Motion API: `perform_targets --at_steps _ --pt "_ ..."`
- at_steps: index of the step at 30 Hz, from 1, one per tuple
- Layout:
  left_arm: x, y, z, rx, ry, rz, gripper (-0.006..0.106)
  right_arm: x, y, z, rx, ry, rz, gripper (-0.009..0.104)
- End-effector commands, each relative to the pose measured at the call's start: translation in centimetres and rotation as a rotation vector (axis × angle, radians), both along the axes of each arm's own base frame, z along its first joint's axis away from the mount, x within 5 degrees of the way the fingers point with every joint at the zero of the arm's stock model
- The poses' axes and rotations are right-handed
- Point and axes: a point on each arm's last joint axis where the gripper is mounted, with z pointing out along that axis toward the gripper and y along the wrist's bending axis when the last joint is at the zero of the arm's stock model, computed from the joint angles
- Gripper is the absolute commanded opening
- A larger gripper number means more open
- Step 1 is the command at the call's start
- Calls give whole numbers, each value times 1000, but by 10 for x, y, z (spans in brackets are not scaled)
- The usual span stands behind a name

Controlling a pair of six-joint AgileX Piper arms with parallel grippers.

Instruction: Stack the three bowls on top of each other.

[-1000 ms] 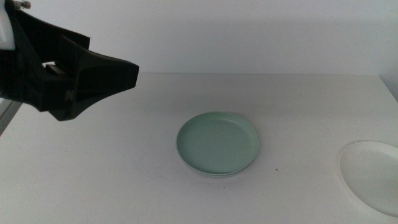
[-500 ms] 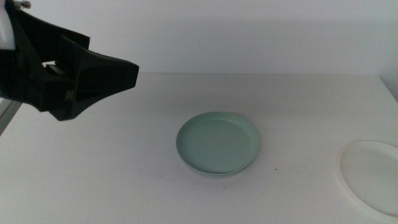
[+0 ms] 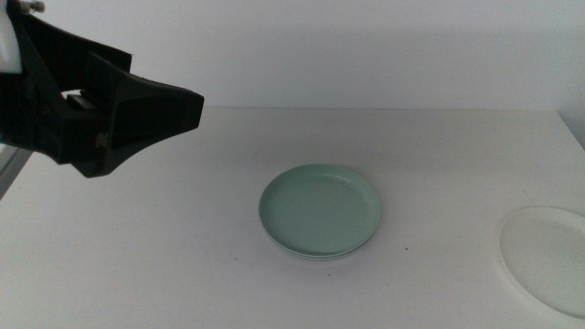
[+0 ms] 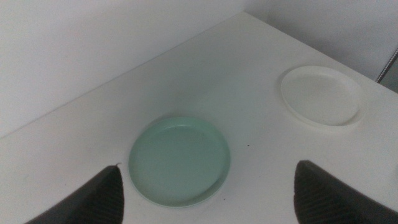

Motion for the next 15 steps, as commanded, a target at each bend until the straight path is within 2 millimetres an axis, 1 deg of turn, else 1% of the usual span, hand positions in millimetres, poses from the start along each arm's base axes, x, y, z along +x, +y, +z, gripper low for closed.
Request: perform_targets --at_steps 1,2,5,8,9,12,15 --pt "-1 1 1 -5 -12 4 94 14 -6 1 -51 78 -38 93" --pt "-1 1 1 -5 -12 4 94 20 -8 2 -71 114 -43 93" --pt "-1 1 1 -6 -11 4 94 49 -13 -3 -138 233 -53 93" --pt "-1 1 1 -6 -11 4 94 78 -20 -15 -201 308 -77 93" --pt "-1 1 1 -6 -11 4 94 88 -21 -22 -212 344 -87 93" --pt "-1 1 1 -6 -11 4 94 120 -27 -41 -189 421 -100 91" --pt "-1 1 1 -5 -12 4 94 150 -43 -59 -108 476 -120 87"
